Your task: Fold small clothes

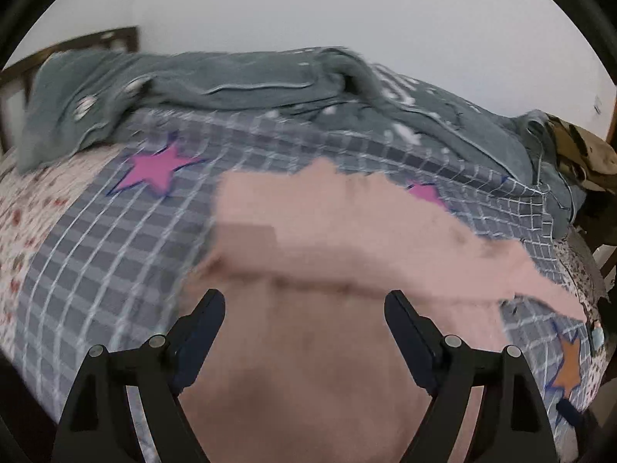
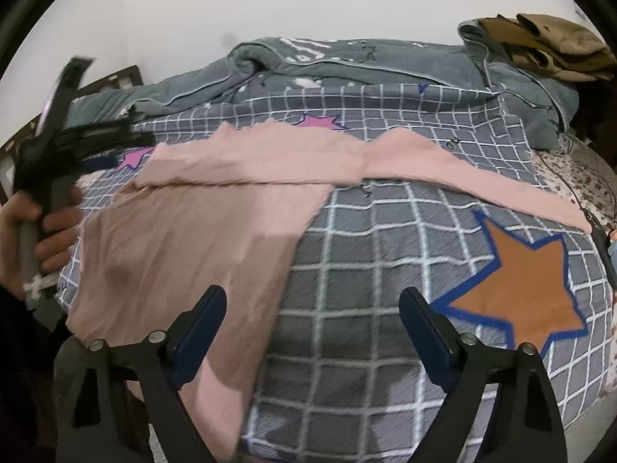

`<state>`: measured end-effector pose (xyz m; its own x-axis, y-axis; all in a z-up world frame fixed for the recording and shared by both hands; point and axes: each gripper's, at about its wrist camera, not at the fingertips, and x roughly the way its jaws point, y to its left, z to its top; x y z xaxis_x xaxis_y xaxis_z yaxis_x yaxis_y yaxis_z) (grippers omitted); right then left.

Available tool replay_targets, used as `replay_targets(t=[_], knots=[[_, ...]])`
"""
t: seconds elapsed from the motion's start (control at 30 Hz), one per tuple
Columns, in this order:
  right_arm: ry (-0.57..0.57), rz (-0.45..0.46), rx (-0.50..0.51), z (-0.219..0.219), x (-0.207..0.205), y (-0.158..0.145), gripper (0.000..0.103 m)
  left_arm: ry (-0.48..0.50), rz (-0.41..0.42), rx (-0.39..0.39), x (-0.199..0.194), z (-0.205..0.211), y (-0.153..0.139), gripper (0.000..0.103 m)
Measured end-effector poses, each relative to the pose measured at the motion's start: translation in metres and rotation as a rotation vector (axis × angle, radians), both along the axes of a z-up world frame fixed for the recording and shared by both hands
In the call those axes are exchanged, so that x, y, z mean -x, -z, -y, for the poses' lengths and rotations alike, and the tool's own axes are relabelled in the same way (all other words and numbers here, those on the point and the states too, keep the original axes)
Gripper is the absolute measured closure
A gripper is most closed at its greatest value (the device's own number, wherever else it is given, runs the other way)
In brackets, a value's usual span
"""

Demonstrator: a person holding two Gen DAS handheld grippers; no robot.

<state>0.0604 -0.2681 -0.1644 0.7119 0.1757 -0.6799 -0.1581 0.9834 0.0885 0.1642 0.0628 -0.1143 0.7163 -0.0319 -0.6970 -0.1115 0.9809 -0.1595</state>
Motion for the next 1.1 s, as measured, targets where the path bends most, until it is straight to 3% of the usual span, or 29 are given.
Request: replay_targets(t=[0.17, 0.33, 0.43, 0.57, 0.63, 0.7, 0.73, 0.8, 0.87, 0.97, 1.1], knots=[[-0.035, -0.039, -0.022, -0.020, 0.013, 0.016, 0.040, -0.025, -0.059, 0.037, 0.056, -0.052, 0.030, 0.020], [-0.073, -0.081, -0.025, -0.036, 0.020, 0.035, 0.041, 0.008, -0.129, 0.100, 0.095, -0.080, 0.065, 0.021], [-0.073, -0.113, -0.035, -0.041, 0.023, 0.049, 0.041, 0.037, -0.161, 0.085, 0.100, -0.076, 0.078, 0.025], [-0.056, -0.171, -0.023, -0.049, 0.017, 0.069, 0.041, 0.051, -0.188, 0.086, 0.092, -0.067, 0.090, 0.038], [-0.060, -0.140, 0.011, -0.056, 0.020, 0.069, 0.045, 0.052, -0.200, 0.071, 0.088, -0.064, 0.094, 0.047], [-0.063, -0.139, 0.037, -0.061, 0.018, 0.070, 0.048, 0.064, -0.216, 0.061, 0.083, -0.059, 0.096, 0.066], [-0.063, -0.138, 0.043, -0.062, 0.017, 0.070, 0.055, 0.069, -0.219, 0.066, 0.084, -0.059, 0.096, 0.072], [-0.079, -0.144, 0.038, -0.065, 0.014, 0.069, 0.071, 0.078, -0.227, 0.070, 0.083, -0.057, 0.098, 0.096], [-0.088, -0.146, 0.035, -0.067, 0.013, 0.067, 0.095, 0.085, -0.218, 0.076, 0.087, -0.057, 0.095, 0.096], [-0.086, -0.119, 0.030, -0.063, 0.018, 0.057, 0.098, 0.113, -0.206, 0.147, 0.102, -0.060, 0.089, 0.096], [-0.093, -0.073, 0.012, -0.048, 0.033, 0.043, 0.099, 0.115, -0.210, 0.169, 0.124, -0.061, 0.087, 0.096]])
